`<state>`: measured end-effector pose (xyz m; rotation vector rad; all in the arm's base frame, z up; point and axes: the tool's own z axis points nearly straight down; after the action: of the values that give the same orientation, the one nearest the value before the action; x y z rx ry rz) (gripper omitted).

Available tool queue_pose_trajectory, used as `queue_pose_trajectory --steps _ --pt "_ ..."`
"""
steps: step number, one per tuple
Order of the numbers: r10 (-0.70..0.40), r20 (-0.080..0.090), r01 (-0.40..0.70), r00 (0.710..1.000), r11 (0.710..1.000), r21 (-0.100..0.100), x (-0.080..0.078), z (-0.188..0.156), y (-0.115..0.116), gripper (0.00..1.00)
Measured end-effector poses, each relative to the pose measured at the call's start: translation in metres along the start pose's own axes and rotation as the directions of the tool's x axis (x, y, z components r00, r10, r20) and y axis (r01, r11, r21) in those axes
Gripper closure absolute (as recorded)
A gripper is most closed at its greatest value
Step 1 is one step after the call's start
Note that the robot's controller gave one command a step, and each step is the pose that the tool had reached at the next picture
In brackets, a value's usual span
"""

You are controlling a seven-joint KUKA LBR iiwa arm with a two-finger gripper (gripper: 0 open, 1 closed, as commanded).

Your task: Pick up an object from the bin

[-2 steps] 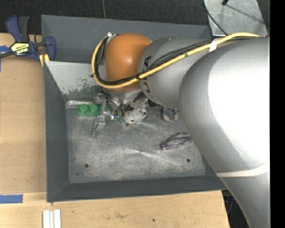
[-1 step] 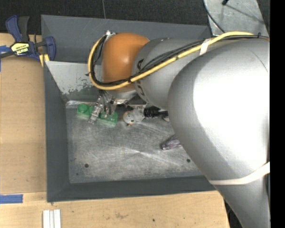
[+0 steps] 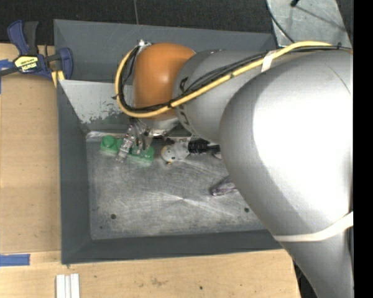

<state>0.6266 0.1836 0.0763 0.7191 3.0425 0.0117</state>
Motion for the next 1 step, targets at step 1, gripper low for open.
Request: queue_pose_trajectory --steps 1 --pt "0.000 -0.008 0.000 1.000 1.000 0.006 0.0018 -0.0041 -0.0016 1.00"
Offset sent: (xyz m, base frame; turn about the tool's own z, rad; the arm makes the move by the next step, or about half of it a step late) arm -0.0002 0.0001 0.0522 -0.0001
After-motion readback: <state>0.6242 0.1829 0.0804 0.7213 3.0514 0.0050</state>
